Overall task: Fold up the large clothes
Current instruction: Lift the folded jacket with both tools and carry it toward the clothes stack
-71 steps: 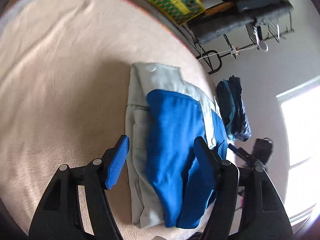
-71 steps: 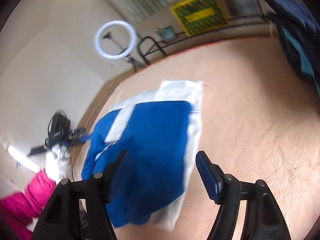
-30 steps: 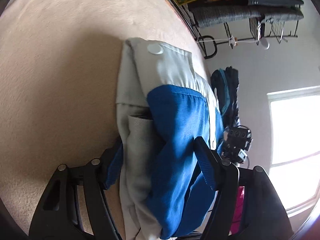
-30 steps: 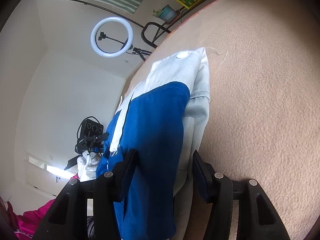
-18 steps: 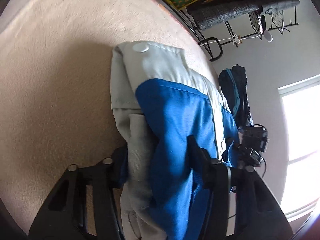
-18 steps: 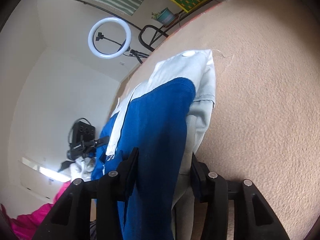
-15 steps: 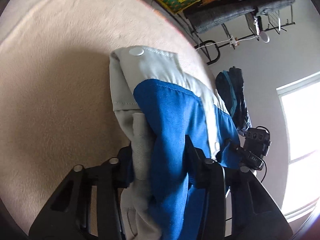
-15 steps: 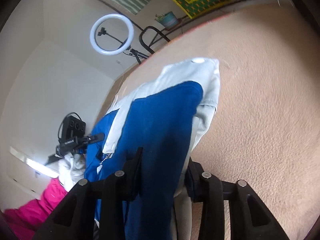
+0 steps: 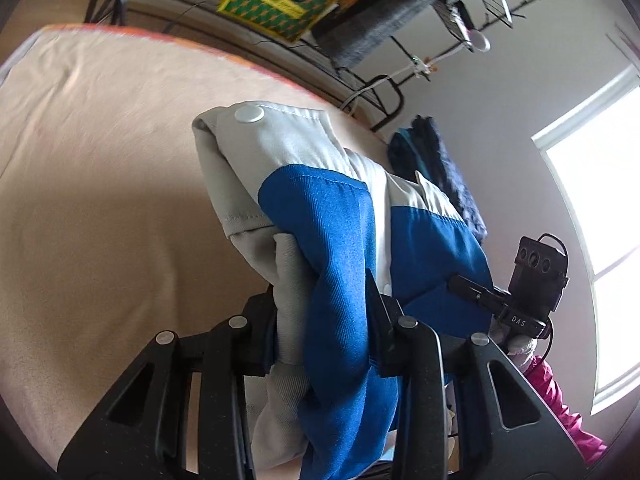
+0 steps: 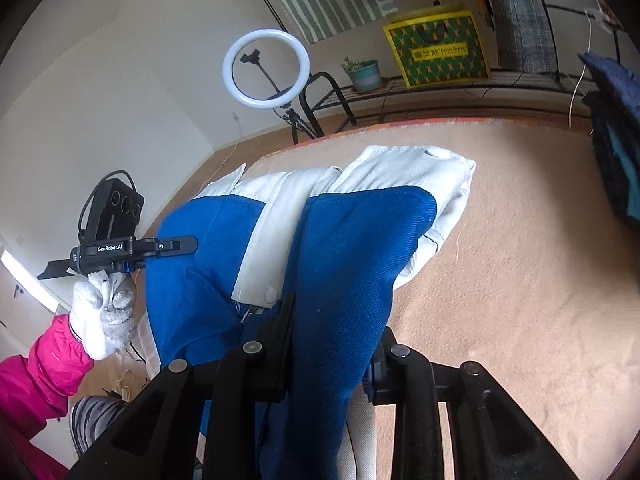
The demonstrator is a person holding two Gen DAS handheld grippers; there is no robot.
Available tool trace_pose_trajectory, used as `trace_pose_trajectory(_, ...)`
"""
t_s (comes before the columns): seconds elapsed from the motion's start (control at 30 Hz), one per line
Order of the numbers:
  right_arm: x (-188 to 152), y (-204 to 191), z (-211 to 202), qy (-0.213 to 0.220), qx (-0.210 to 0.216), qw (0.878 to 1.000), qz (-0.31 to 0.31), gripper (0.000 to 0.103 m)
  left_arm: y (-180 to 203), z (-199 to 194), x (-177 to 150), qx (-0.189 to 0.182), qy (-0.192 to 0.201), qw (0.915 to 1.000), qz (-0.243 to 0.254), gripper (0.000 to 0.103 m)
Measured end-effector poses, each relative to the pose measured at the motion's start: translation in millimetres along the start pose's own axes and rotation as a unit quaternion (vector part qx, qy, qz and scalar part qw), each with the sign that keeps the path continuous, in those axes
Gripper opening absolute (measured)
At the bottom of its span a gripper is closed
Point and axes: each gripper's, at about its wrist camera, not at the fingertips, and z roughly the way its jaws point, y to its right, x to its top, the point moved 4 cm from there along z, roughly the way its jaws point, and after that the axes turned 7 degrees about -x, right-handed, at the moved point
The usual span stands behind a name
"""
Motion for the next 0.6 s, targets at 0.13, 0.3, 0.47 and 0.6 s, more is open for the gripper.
trace_pose_trajectory(0.13,3,8,-29,0.018,-0.02,1.0,0.0,0.026,32,14,6,-0.014,-0.004,0.9997,0.02,0.034)
trace_pose_trajectory(0.3,10,32,-71,0.039,-0.055,0.998,0.002,0.026,73,42,18,-0.027,-0.02,0.9982,0.05,0.034)
trace_pose_trajectory(0.47,17,61,-118,0.062,-0.09,0.994,0.011,0.026,127,86,32,-0.05,-0.033,0.9945,0.086,0.034)
trace_pose_trajectory(0.6,30,87,-156,0.076,-0.124,0.989,0.012,0.025,173,121,44,-0.11,-0.06,0.9878,0.092,0.034)
